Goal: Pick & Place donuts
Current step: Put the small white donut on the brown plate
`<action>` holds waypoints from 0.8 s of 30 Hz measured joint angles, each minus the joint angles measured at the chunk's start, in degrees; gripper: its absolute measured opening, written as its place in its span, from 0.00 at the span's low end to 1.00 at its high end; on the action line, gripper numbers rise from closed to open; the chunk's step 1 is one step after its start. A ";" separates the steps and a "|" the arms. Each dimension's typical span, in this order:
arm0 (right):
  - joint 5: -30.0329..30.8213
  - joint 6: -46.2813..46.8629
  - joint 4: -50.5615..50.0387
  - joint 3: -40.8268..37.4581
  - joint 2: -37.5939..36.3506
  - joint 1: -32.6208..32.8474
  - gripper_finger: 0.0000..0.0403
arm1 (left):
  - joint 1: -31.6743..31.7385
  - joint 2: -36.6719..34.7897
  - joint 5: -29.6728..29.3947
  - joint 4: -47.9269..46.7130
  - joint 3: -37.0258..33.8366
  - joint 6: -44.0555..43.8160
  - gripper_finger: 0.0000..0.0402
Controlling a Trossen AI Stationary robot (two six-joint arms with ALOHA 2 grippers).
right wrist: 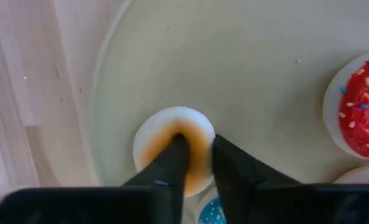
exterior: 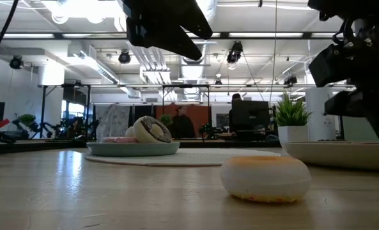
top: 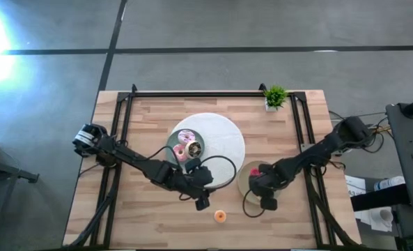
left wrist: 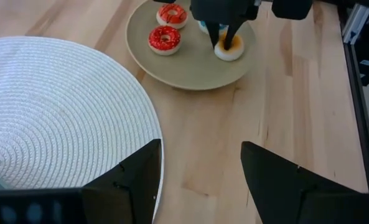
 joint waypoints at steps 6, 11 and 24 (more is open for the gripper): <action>7.46 3.16 -0.08 1.69 -6.50 0.17 0.04 | 0.02 0.00 -0.03 0.03 0.00 0.02 0.48; 34.68 5.99 -0.39 5.82 -15.21 3.40 0.03 | 0.81 0.00 0.06 3.81 0.00 -3.27 0.48; 66.46 -31.24 -2.03 22.19 -9.78 10.25 0.03 | 7.18 -0.59 16.80 29.16 0.01 -18.69 0.48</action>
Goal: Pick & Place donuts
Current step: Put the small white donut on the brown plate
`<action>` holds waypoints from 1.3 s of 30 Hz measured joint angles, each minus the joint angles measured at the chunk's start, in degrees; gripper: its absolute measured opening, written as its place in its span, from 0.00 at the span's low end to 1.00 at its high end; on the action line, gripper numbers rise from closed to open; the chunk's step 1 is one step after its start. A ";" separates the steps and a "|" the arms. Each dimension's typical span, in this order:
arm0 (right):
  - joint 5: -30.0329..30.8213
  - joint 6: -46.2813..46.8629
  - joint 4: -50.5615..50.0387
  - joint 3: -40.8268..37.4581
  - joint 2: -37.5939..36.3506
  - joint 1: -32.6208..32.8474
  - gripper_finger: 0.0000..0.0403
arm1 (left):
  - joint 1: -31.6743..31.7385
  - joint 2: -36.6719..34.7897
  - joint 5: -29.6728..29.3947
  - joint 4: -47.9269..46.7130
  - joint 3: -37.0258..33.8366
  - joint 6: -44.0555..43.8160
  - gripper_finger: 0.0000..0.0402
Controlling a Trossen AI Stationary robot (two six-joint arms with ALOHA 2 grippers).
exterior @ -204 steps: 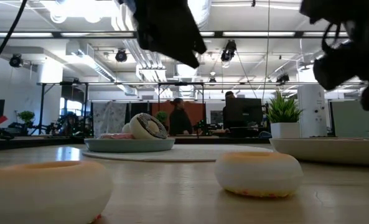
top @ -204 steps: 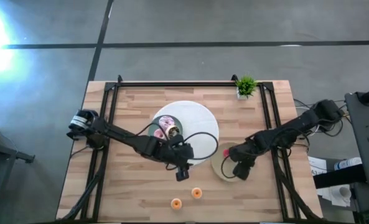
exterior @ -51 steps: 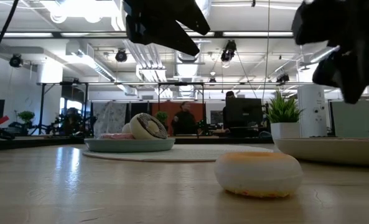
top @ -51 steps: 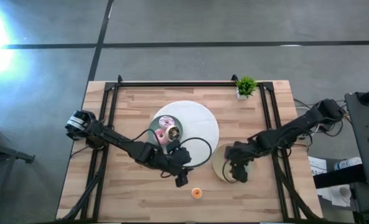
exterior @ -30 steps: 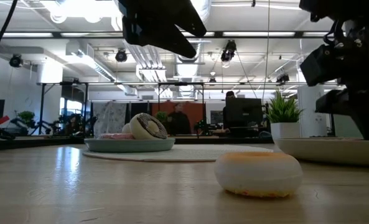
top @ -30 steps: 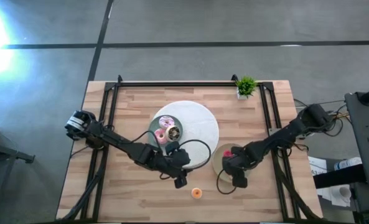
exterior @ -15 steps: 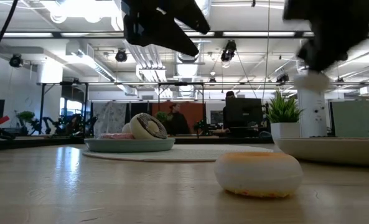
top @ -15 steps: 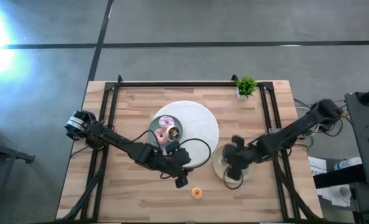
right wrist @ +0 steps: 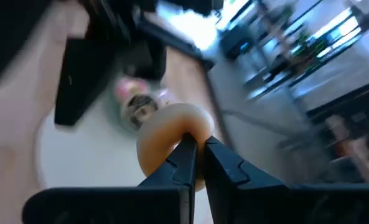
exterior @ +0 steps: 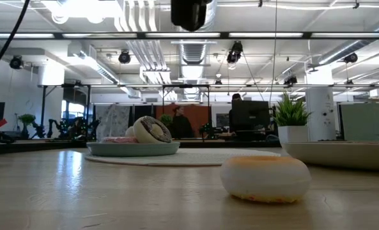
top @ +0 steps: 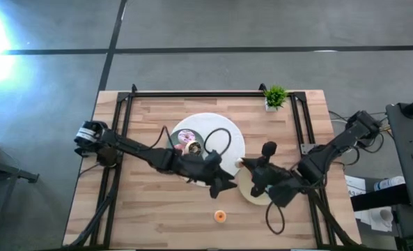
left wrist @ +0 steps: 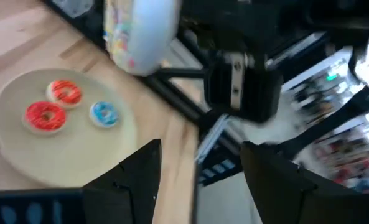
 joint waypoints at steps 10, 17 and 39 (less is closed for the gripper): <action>12.44 -0.42 -2.21 7.26 0.52 4.20 0.03 | 0.85 -4.10 -3.85 5.89 -0.01 -3.24 0.48; 18.44 -21.21 3.07 8.05 0.61 5.92 0.03 | 4.98 -5.86 -0.12 14.09 -0.01 -14.46 0.48; 28.85 -31.83 11.53 13.48 -0.30 3.98 0.03 | 13.73 -6.01 14.69 24.82 -0.03 -34.47 0.48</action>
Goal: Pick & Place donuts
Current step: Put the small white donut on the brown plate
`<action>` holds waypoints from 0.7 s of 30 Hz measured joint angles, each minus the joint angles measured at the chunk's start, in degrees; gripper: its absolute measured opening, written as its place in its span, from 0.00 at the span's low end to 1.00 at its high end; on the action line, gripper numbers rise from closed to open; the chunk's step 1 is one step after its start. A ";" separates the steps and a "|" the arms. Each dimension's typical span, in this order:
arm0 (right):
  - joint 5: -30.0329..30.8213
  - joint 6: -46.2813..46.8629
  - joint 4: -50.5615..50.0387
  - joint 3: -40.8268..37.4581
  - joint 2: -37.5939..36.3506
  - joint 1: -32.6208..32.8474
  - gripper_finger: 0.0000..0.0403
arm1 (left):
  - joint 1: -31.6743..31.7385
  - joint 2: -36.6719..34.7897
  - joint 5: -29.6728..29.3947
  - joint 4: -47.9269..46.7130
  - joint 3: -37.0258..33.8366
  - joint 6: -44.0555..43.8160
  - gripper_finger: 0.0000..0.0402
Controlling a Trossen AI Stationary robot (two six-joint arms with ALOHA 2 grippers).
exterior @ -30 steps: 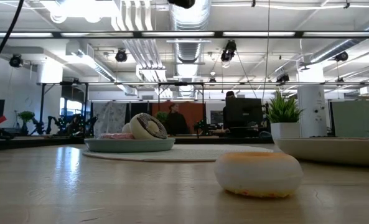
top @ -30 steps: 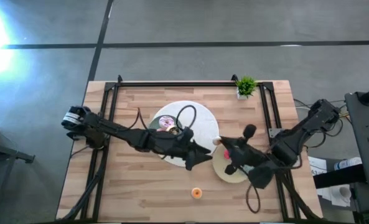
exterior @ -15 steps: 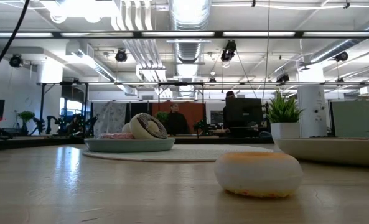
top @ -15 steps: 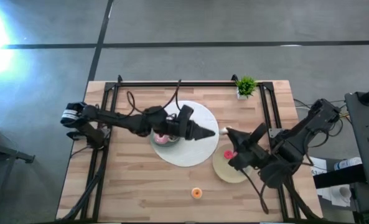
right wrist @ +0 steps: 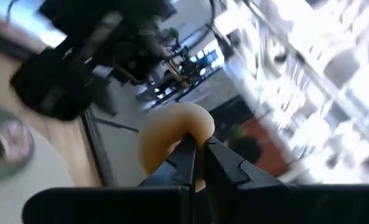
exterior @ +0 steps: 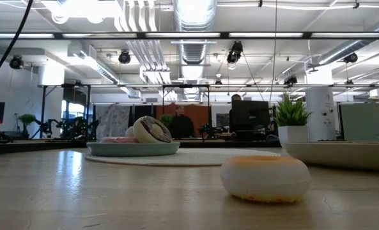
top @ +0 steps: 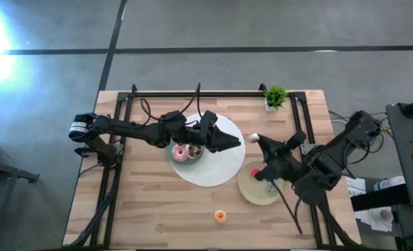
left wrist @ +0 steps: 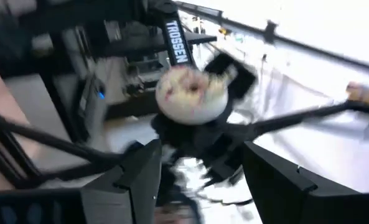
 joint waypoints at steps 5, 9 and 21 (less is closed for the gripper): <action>-1.89 26.39 -0.44 0.00 -2.66 -3.32 0.03 | -0.57 -0.02 0.16 -2.11 0.07 21.06 0.48; -13.40 47.68 -4.07 -0.07 -6.84 -6.30 0.03 | -1.96 -0.02 -0.15 -11.71 0.04 36.34 0.48; -65.12 95.89 -30.40 -6.12 -11.98 -18.96 0.03 | -6.39 -0.74 -12.00 -33.99 0.13 65.20 0.48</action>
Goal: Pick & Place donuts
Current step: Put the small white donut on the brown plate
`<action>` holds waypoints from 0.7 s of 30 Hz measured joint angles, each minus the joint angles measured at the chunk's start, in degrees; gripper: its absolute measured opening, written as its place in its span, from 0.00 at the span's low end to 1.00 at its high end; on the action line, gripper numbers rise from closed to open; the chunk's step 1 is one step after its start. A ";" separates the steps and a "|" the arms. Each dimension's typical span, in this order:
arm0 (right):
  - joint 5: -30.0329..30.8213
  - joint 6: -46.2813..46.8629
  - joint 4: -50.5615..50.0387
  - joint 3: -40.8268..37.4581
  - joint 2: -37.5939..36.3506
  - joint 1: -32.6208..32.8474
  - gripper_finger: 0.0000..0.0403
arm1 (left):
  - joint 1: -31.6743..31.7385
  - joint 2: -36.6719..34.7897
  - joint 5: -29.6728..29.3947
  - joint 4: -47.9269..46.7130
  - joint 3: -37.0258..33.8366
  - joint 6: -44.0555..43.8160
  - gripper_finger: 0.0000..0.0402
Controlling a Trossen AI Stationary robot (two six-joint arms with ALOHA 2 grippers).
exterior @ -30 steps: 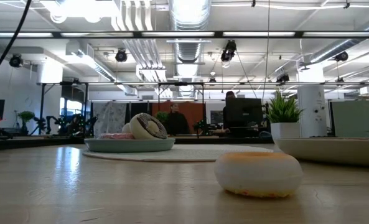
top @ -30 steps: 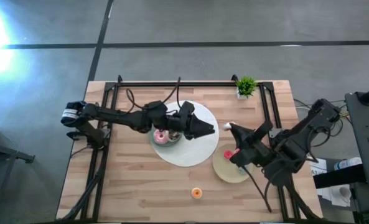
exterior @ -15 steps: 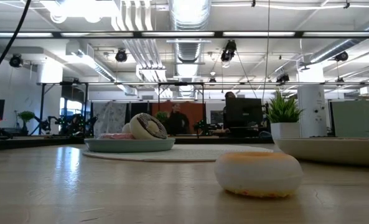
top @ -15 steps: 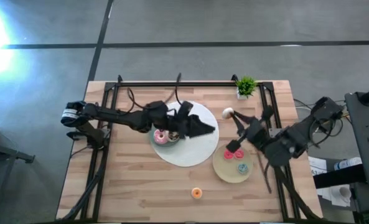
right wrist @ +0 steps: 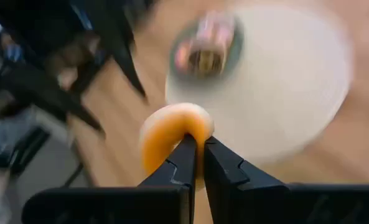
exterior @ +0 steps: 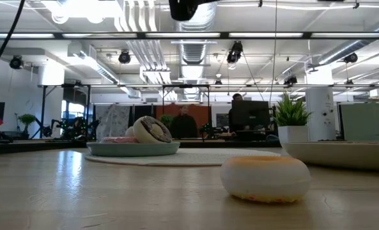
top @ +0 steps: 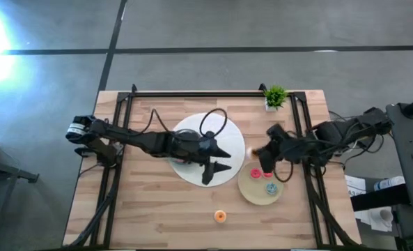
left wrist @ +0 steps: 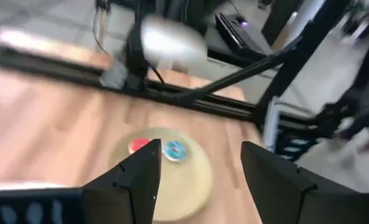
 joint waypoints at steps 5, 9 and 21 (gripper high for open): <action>-18.06 1.90 5.40 -5.79 0.79 -3.66 0.03 | -2.45 -1.11 -6.74 -0.90 0.11 16.28 0.48; -31.47 2.38 16.50 -11.67 0.61 -9.26 0.03 | -5.03 -1.07 -9.17 -2.72 0.07 25.02 0.48; -48.55 8.50 30.81 -20.65 2.16 -17.94 0.03 | -7.83 -0.79 -11.17 -5.50 -0.01 33.95 0.48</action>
